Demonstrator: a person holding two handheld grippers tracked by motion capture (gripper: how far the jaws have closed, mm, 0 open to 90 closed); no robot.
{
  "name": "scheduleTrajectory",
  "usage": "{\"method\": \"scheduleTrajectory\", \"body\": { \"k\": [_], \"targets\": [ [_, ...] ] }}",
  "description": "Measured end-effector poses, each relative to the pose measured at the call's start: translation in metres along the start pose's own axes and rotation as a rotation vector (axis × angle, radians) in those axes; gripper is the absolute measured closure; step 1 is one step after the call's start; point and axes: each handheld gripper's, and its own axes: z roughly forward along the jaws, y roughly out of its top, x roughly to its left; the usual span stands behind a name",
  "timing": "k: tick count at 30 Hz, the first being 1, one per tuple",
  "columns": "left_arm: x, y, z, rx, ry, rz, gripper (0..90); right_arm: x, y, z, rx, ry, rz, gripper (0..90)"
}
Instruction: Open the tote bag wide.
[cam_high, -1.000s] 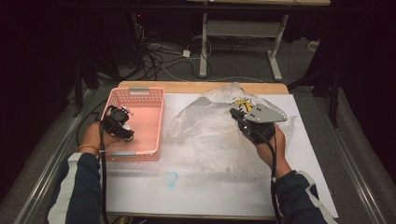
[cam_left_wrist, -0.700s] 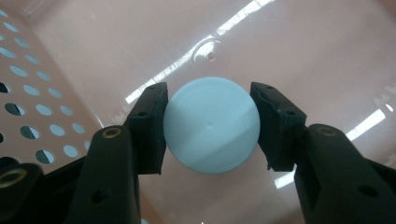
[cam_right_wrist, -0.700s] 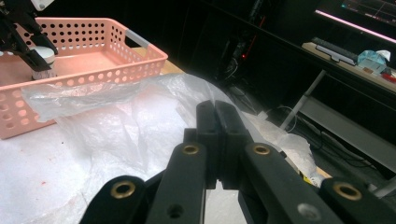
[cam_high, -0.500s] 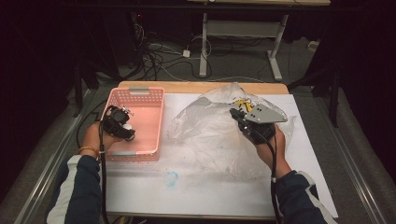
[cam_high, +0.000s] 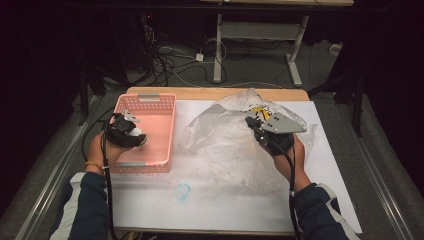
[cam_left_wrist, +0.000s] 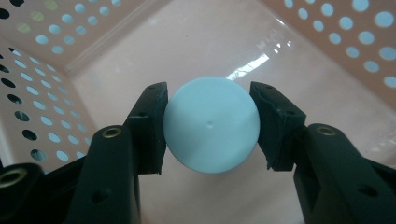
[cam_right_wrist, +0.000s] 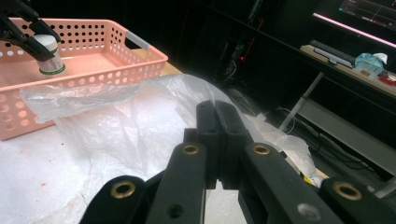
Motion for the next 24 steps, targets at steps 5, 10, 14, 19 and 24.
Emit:
{"method": "scheduleTrajectory", "body": {
  "k": [5,10,14,19,24],
  "targets": [
    [-0.003,-0.005,-0.007,-0.069,0.015,-0.014,48.0,0.001,-0.001,0.0,0.002,0.0,0.001,90.0],
    [-0.005,-0.008,-0.017,-0.137,0.026,-0.031,48.1,0.0,-0.001,0.0,-0.002,-0.004,0.001,90.0],
    [-0.009,-0.008,-0.025,-0.187,0.032,-0.034,48.1,0.001,-0.002,0.001,0.003,-0.001,-0.001,90.0],
    [-0.017,-0.011,-0.031,-0.246,0.036,-0.034,48.1,0.003,-0.001,0.001,-0.001,-0.003,-0.012,90.0],
    [-0.024,-0.01,-0.037,-0.286,0.031,-0.029,48.2,0.001,-0.001,0.0,-0.007,-0.011,-0.011,90.0]
  ]
}}
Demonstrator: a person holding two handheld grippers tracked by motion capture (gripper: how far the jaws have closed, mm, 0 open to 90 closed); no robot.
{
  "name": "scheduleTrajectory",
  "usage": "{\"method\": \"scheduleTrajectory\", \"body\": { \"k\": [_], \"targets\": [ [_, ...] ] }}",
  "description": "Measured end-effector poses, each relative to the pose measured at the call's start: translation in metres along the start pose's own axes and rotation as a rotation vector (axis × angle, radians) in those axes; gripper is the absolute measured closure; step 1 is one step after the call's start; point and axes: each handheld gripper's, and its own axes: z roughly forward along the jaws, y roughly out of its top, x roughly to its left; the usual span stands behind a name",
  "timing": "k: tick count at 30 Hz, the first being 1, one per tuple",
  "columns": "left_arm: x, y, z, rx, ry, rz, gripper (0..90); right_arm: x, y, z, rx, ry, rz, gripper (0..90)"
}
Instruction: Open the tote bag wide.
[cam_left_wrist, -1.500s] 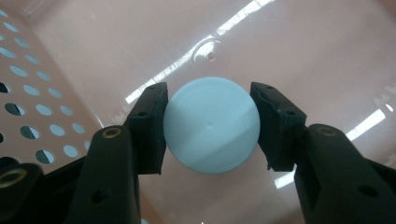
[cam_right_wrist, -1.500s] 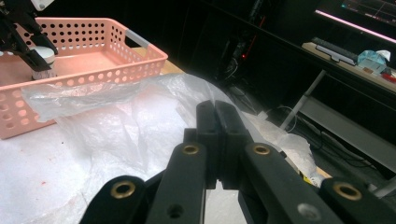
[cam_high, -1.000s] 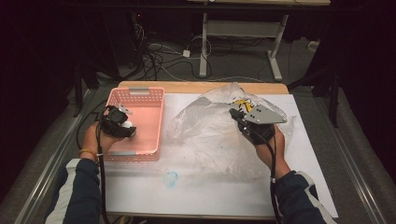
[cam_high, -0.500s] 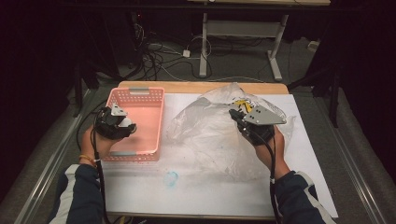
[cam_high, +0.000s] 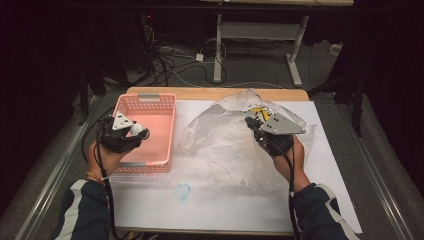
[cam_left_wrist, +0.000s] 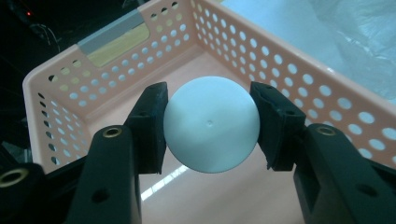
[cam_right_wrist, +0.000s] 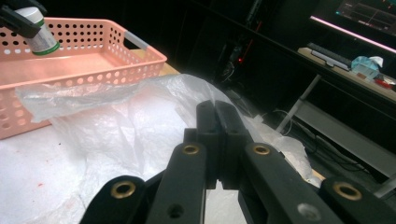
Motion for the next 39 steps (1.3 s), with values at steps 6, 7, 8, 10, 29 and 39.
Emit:
{"method": "scheduleTrajectory", "body": {
  "k": [6,7,8,10,29,39],
  "targets": [
    [-0.011,0.006,-0.003,-0.044,-0.012,0.015,48.2,-0.004,0.001,0.002,-0.004,-0.024,-0.008,90.0],
    [-0.014,0.008,-0.004,-0.054,-0.014,0.017,48.2,-0.004,0.001,0.002,-0.001,-0.025,-0.005,90.0],
    [-0.015,0.009,-0.004,-0.063,-0.011,0.019,48.2,-0.005,0.0,0.003,0.003,-0.031,-0.003,90.0],
    [-0.017,0.013,-0.003,-0.082,-0.019,0.018,48.2,-0.007,-0.002,0.006,0.009,-0.045,-0.004,90.0],
    [-0.092,0.058,-0.02,-0.264,-0.166,0.15,48.2,-0.018,-0.008,0.008,0.019,-0.099,0.018,90.0],
    [-0.148,0.079,0.007,-0.246,-0.268,0.251,48.2,-0.018,-0.01,0.009,0.014,-0.079,0.046,90.0]
  ]
}}
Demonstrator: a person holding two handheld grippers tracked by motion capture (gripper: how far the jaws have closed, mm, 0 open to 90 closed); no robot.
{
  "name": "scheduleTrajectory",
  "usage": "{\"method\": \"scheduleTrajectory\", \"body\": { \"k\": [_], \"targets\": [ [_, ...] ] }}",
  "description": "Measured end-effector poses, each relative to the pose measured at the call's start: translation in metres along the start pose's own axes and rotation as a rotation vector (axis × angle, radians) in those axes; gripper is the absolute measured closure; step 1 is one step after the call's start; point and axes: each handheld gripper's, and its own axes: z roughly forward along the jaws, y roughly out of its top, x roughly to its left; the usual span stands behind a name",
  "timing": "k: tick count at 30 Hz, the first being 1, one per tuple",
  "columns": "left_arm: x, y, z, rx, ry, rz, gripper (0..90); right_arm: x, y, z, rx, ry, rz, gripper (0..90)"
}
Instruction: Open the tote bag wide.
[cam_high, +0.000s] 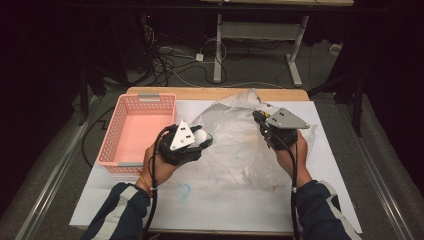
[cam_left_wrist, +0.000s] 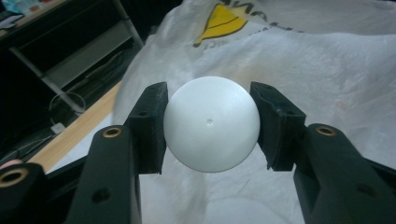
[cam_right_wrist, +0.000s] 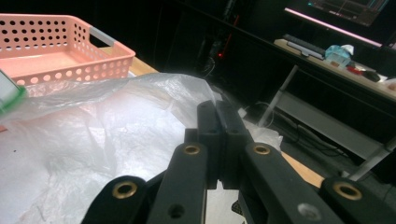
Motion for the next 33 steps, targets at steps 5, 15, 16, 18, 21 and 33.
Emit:
{"method": "scheduleTrajectory", "body": {
  "k": [5,15,16,18,21,33],
  "targets": [
    [-0.019,0.008,0.032,0.029,-0.046,0.042,48.2,0.002,-0.001,0.001,0.002,0.014,-0.005,90.0],
    [-0.031,-0.002,0.102,0.106,-0.107,0.01,48.1,0.001,-0.003,0.0,0.011,0.044,0.005,90.0],
    [-0.033,-0.004,0.109,0.115,-0.106,0.005,48.1,0.001,-0.003,0.001,0.012,0.047,0.009,90.0],
    [-0.035,-0.006,0.121,0.153,-0.105,0.018,48.1,0.001,-0.004,0.001,0.014,0.047,0.009,90.0],
    [-0.036,-0.009,0.135,0.19,-0.087,0.011,48.0,0.0,-0.004,0.001,0.012,0.048,0.008,90.0],
    [-0.037,-0.006,0.124,0.141,-0.058,-0.014,33.6,-0.002,-0.005,0.001,0.02,0.049,0.009,90.0]
  ]
}}
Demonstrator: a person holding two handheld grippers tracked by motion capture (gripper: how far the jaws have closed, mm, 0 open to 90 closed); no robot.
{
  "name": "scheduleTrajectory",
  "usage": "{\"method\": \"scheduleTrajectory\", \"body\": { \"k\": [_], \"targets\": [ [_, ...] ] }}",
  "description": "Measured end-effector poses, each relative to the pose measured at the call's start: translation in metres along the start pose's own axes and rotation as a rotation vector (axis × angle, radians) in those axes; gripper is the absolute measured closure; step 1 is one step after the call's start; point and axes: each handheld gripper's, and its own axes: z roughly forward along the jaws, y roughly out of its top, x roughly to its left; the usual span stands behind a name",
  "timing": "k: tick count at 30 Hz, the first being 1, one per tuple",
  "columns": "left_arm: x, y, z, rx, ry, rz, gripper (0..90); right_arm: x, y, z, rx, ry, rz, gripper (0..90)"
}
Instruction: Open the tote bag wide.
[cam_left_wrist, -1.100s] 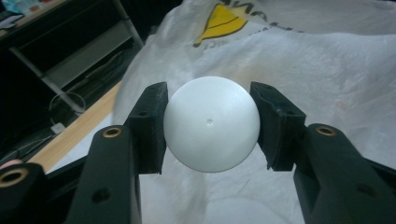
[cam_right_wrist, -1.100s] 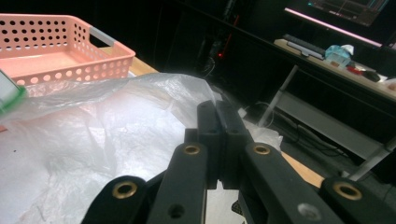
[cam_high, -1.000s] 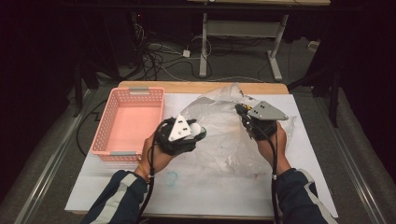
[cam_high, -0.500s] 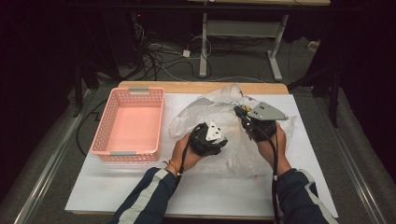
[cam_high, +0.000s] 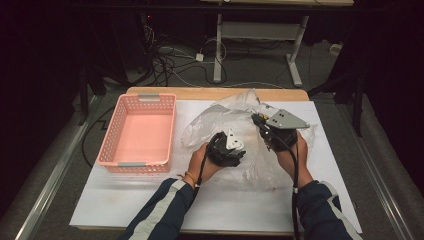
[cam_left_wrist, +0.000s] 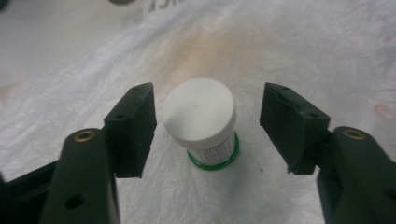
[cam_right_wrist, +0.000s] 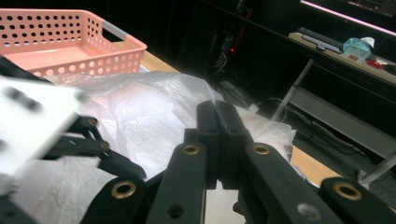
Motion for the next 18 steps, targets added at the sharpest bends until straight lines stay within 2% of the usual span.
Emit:
{"method": "scheduleTrajectory", "body": {
  "k": [3,7,10,13,16,18],
  "targets": [
    [-0.007,0.002,-0.013,-0.03,0.0,0.021,30.8,0.0,-0.001,0.001,0.005,0.0,-0.001,90.0],
    [-0.019,0.003,-0.037,-0.047,0.018,0.124,28.7,0.0,-0.001,0.001,0.009,0.001,-0.003,90.0],
    [-0.028,-0.002,-0.059,-0.081,0.069,0.2,28.9,0.0,-0.001,0.001,0.012,0.002,-0.002,90.0],
    [-0.027,-0.01,-0.082,-0.113,0.094,0.205,28.6,-0.001,-0.001,0.001,0.017,0.006,-0.002,90.0],
    [-0.018,-0.021,-0.103,-0.127,0.142,0.185,23.5,-0.001,-0.002,0.001,0.021,0.005,-0.003,90.0],
    [-0.009,-0.031,-0.113,-0.125,0.157,0.144,23.3,-0.002,-0.002,0.001,0.023,0.004,-0.002,90.0]
  ]
}}
